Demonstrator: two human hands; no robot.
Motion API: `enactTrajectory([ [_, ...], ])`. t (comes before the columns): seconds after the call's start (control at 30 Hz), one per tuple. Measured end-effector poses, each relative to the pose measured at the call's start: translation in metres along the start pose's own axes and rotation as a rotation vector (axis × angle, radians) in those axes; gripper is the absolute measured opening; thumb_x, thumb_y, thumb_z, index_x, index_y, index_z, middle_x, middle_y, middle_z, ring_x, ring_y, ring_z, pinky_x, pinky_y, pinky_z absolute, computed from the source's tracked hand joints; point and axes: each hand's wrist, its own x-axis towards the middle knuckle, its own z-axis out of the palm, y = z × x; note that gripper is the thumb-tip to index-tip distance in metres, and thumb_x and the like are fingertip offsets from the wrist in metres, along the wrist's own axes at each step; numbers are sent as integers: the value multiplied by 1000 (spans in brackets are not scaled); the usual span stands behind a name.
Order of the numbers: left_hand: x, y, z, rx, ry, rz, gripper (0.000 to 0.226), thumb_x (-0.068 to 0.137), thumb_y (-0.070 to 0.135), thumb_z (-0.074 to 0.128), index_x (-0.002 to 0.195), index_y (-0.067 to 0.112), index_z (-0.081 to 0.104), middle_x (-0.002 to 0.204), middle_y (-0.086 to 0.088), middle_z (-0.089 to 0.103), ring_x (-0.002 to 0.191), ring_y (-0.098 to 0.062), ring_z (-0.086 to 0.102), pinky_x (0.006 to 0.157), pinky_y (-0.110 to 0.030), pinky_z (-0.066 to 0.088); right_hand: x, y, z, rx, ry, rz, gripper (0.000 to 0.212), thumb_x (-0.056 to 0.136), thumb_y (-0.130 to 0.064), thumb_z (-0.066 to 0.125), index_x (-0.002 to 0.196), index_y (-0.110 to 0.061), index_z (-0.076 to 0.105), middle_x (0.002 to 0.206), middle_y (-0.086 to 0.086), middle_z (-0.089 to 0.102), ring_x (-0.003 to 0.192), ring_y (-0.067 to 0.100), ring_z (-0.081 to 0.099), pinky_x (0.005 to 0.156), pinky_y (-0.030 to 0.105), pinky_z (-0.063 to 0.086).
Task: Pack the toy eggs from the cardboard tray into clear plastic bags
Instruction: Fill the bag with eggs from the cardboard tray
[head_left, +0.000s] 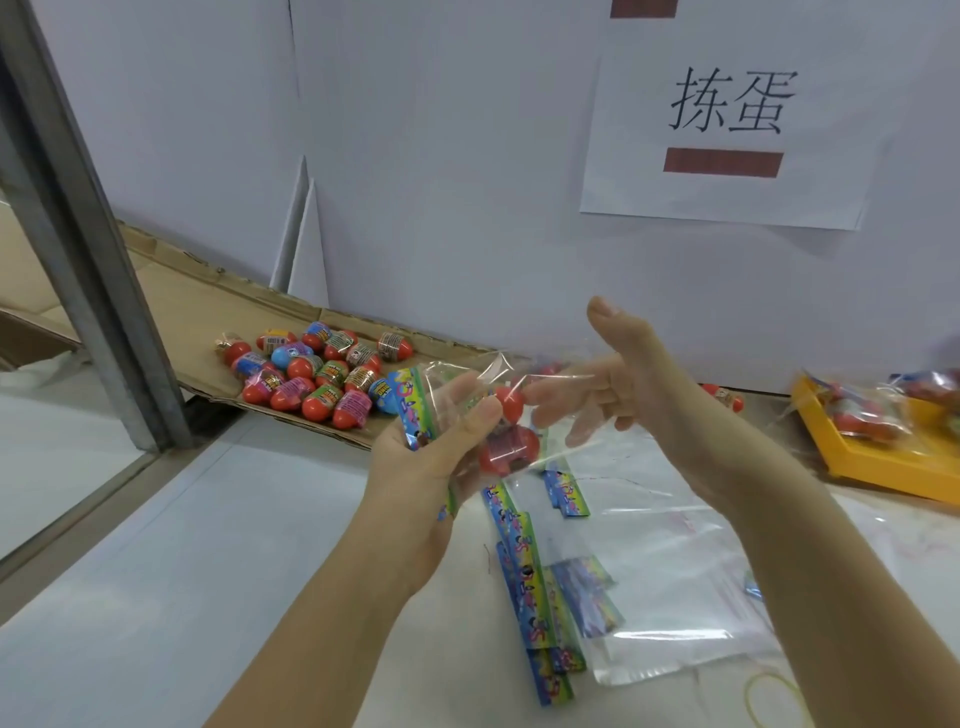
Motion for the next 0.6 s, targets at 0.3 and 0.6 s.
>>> enactTrajectory([
  [0.3,0,-2,-2,53,-92,-71,77,53,13,79,127,12,59,107,-12,74,93,-29,73,71,-32,60,-14,-8,-4,172,-133,18,90,79,-69,14,105,-6,72,91,18,74,78,28,71,64,17,52],
  [0.6,2,1,-3,28,-116,-50,46,63,7,73,109,9,68,100,-13,75,87,-28,74,64,-33,60,-11,-14,3,554,-78,-16,54,100,-37,31,143,-4,38,145,22,43,134,33,42,102,25,42],
])
